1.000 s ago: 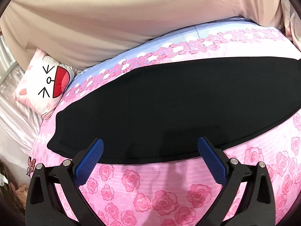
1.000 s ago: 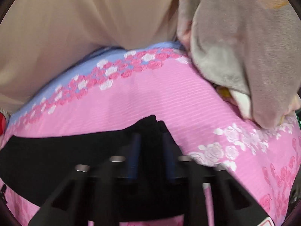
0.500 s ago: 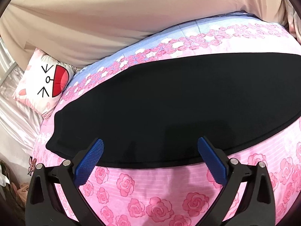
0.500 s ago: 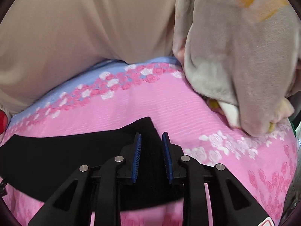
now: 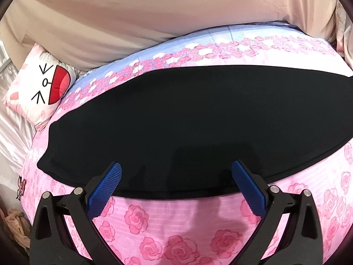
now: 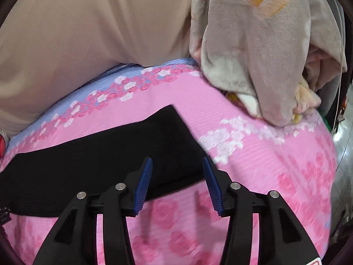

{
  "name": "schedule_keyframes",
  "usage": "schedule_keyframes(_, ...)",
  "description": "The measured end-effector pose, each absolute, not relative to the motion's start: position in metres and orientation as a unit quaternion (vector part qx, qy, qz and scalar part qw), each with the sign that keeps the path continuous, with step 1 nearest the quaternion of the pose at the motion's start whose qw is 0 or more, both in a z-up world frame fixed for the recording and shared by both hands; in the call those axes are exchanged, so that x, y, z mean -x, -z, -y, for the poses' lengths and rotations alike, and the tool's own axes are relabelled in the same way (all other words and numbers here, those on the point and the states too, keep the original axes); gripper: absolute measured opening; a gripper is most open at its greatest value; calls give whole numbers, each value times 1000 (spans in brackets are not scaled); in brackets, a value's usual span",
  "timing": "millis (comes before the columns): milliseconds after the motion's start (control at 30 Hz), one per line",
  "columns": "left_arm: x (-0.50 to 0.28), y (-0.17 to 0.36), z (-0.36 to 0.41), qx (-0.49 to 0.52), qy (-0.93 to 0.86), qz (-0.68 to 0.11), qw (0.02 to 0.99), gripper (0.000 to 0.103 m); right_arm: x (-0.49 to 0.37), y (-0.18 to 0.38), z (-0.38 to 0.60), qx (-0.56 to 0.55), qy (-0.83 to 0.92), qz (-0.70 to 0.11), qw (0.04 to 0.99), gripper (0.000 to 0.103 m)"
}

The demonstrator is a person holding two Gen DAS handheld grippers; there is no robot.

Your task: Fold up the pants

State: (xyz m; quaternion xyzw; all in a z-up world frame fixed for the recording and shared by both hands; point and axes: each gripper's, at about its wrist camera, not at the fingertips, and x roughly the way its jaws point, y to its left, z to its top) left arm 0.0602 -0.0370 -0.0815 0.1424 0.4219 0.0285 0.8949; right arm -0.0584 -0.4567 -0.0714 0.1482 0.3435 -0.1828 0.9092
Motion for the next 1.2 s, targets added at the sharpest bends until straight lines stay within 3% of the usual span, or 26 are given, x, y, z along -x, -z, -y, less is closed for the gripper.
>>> schedule_keyframes(33, -59, 83, 34, -141, -26, -425, 894, 98, 60, 75, 449, -152, 179, -343, 910, 52)
schedule_keyframes(100, -58, 84, 29, -139, -24, -426, 894, 98, 62, 86, 429, -152, 173, -344, 910, 68)
schedule_keyframes(267, -57, 84, 15, -122, -18, -424, 897, 98, 56, 92, 388, -149, 164, -363, 905, 70)
schedule_keyframes(367, -58, 83, 7, -111, -18, -414, 903, 98, 56, 91, 390, -167, 171, -357, 903, 82)
schedule_keyframes(867, -62, 100, -1, -76, 1, -396, 915, 98, 45, 102, 497, -251, 242, -355, 867, 85)
schedule_keyframes(933, -62, 100, -1, -70, 7, -396, 916, 98, 40, 101, 498, -255, 239, -343, 872, 70)
schedule_keyframes(1067, -67, 105, -8, -45, 18, -412, 910, 98, 26, 103, 498, -259, 225, -344, 874, 21)
schedule_keyframes(1200, -68, 107, -19, -12, 27, -417, 908, 98, 19, 97, 489, -278, 212, -334, 875, 19)
